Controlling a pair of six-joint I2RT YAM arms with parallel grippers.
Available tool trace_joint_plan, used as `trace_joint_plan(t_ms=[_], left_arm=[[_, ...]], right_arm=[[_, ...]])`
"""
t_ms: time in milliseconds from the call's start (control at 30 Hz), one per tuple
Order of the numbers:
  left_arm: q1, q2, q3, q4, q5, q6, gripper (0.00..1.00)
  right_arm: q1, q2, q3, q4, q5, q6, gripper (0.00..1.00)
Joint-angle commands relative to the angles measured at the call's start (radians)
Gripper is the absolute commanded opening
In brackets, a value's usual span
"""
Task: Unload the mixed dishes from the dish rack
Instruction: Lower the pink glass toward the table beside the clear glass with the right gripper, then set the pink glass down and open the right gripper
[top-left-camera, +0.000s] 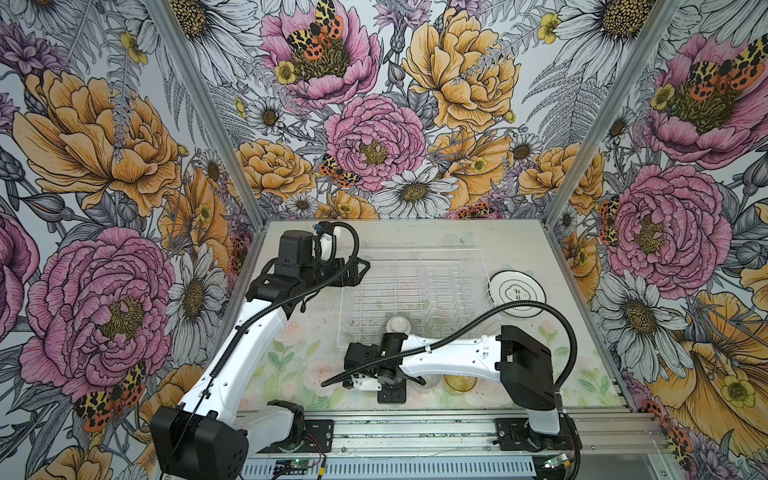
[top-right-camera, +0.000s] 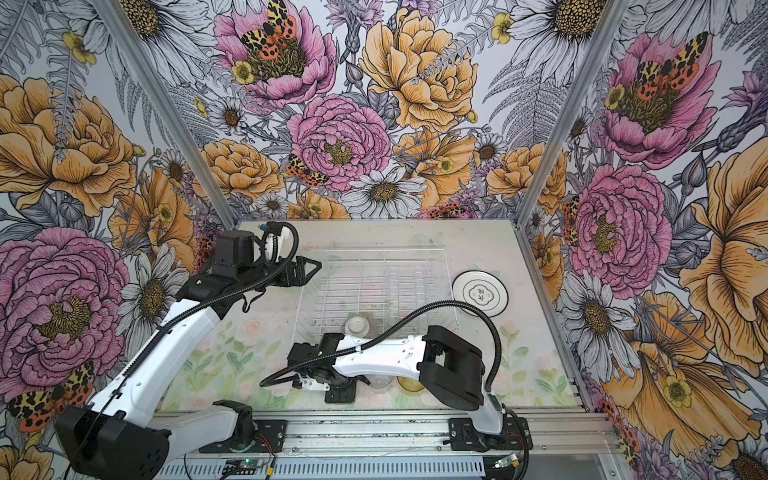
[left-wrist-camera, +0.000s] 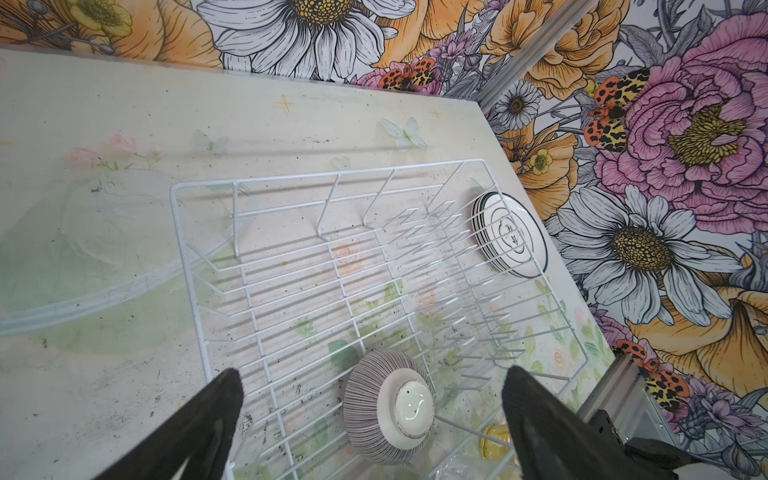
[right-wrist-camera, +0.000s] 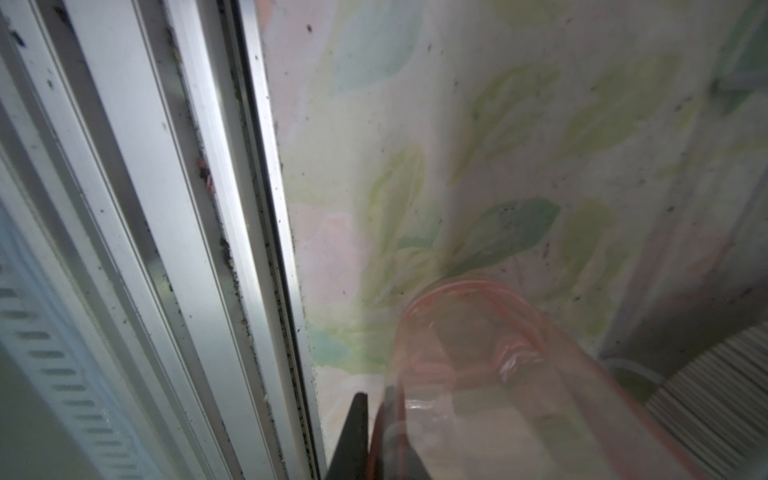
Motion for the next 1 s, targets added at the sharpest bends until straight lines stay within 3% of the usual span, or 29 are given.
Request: trace_joint_plan(t_ms=[0, 333, 967], left_arm=[[0.010, 0.000, 0.009, 0.005, 0.022, 0.016, 0.99], [0.010, 0.004, 0.012, 0.007, 0.028, 0.017, 0.99], [0.011, -0.002, 0.004, 0.007, 0.025, 0.018, 0.99]], right_arm=[[-0.008, 0.020, 0.011, -0.013, 0.030, -0.015, 0.00], [-0.012, -0.002, 0.014, -0.013, 0.050, -0.020, 0.23], [-0.018, -0.113, 0.037, 0.002, 0.034, -0.032, 0.32]])
